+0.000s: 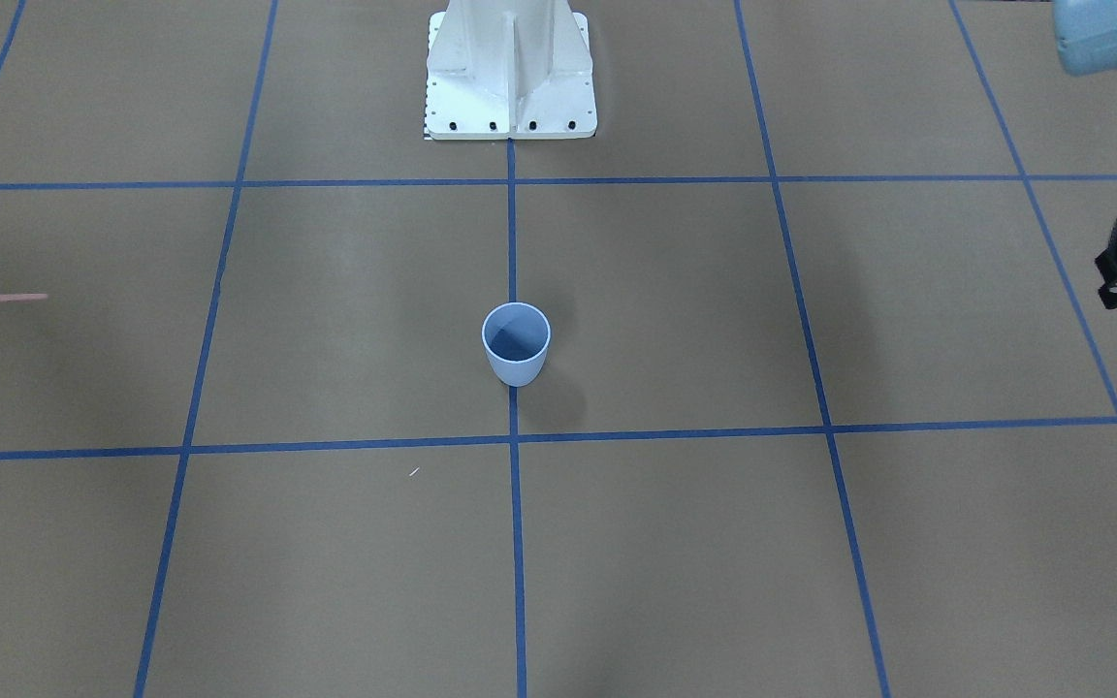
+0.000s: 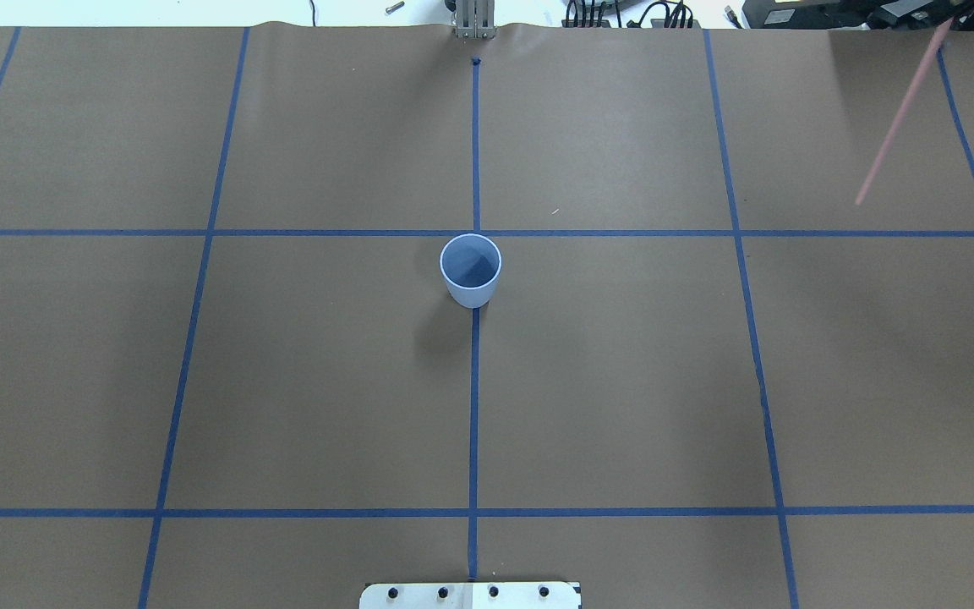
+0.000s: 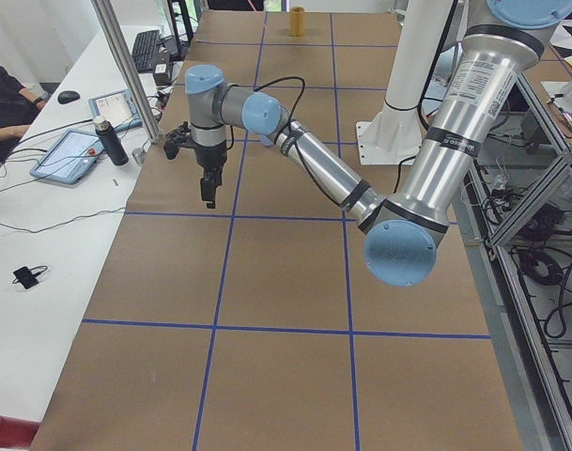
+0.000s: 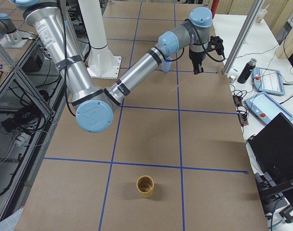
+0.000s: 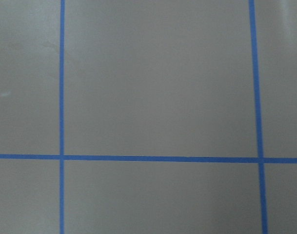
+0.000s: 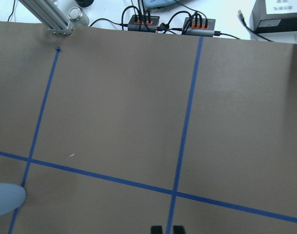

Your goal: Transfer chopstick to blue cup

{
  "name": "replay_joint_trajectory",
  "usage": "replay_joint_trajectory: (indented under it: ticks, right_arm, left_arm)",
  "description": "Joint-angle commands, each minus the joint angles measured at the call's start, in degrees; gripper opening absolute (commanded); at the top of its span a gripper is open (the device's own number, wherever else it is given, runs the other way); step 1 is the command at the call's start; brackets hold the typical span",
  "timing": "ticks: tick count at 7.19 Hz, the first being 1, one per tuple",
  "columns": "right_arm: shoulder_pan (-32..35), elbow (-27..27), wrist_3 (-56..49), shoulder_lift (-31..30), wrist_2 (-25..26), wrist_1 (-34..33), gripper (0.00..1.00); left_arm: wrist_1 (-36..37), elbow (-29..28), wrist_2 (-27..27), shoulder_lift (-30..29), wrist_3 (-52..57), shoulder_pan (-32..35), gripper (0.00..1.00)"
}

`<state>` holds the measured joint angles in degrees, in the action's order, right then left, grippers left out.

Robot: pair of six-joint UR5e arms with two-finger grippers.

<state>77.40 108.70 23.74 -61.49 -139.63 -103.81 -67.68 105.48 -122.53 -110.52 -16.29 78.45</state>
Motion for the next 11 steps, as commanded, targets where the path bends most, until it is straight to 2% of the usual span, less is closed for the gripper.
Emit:
replay_joint_trajectory:
  ticks: [1, 2, 3, 5, 6, 7, 10, 11]
  right_arm:
    - [-6.3, 2.0, 7.3, 2.8, 2.7, 0.0, 0.00]
    - [-8.7, 2.3, 10.1, 5.0, 4.8, 0.0, 0.00]
    - [-11.5, 2.6, 13.2, 7.4, 6.1, 0.0, 0.00]
    - [-20.0, 1.9, 21.5, 13.9, 13.6, 0.0, 0.00]
    - [-24.0, 0.2, 22.3, 16.9, 18.8, 0.0, 0.00]
    - [-26.6, -2.0, 22.4, 18.8, 22.6, 0.3, 0.00]
    - [-29.1, -10.2, 25.2, 27.4, 26.4, 0.9, 0.00]
    - [-30.8, -14.8, 28.6, 29.6, 28.6, 5.8, 0.00]
  left_arm:
    - [-0.6, -4.3, -0.9, 2.5, 16.0, 6.7, 0.99]
    - [-3.3, -5.0, -1.0, 4.8, 20.3, 7.8, 0.99]
    - [-7.1, -8.5, -1.0, 5.6, 20.5, 8.7, 0.99]
    - [-12.2, -13.8, -1.0, 5.8, 20.5, 8.9, 0.99]
    - [-14.3, -15.8, -1.0, 6.0, 20.5, 8.9, 0.99]
    - [-15.6, -15.8, -1.0, 7.2, 20.5, 9.0, 0.99]
    - [-16.1, -16.9, -1.0, 7.7, 20.2, 8.9, 0.99]
    - [-16.1, -17.4, -1.0, 7.7, 20.2, 8.9, 0.99]
